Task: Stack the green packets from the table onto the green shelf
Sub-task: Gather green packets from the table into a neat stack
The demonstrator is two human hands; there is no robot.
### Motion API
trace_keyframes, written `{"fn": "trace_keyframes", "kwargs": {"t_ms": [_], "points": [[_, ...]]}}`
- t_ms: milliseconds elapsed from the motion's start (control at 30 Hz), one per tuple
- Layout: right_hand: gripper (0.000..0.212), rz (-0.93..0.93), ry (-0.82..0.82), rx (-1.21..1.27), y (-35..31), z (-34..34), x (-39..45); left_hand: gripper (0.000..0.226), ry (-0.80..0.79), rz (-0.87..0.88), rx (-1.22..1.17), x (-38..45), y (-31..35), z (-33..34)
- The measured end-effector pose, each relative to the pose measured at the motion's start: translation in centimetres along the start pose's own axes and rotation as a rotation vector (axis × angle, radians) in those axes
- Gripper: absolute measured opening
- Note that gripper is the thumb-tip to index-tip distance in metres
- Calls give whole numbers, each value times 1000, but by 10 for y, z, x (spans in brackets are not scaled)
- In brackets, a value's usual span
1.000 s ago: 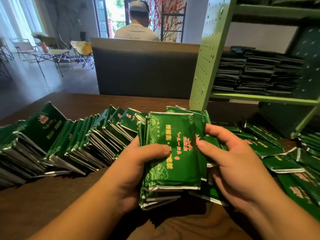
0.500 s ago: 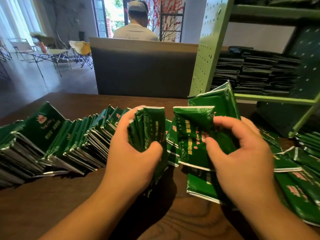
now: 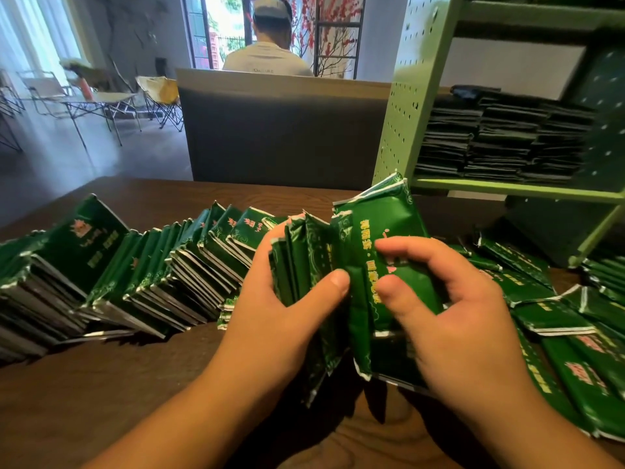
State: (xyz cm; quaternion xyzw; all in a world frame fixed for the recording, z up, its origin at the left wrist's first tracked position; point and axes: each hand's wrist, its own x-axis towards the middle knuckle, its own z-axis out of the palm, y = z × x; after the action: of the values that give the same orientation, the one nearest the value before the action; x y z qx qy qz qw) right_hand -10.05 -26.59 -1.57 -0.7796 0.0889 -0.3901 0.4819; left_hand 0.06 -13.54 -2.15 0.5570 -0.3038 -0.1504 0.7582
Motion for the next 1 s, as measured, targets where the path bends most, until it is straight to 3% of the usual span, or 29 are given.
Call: {"fn": "trace_keyframes", "kwargs": {"t_ms": [67, 167, 433, 600, 733, 833, 1000], "points": [[23, 32, -28, 41, -1, 0, 0, 50, -36, -15, -34, -2, 1, 1], [33, 87, -62, 92, -1, 1, -1, 56, -54, -27, -60, -1, 0, 1], [50, 194, -15, 114, 3, -2, 3, 47, -4, -111, -141, 3, -6, -2], [52, 360, 66, 571, 6, -5, 11, 31, 18, -256, -347, 4, 1, 1], [52, 425, 14, 636, 10, 0, 9, 15, 93, -344, -416, 3, 1, -2], [47, 421, 0, 524, 12, 2, 5, 53, 50, -401, -423, 3, -1, -3], [50, 334, -57, 257, 15, 0, 3, 65, -35, -319, -412, -1, 1, 1]]}}
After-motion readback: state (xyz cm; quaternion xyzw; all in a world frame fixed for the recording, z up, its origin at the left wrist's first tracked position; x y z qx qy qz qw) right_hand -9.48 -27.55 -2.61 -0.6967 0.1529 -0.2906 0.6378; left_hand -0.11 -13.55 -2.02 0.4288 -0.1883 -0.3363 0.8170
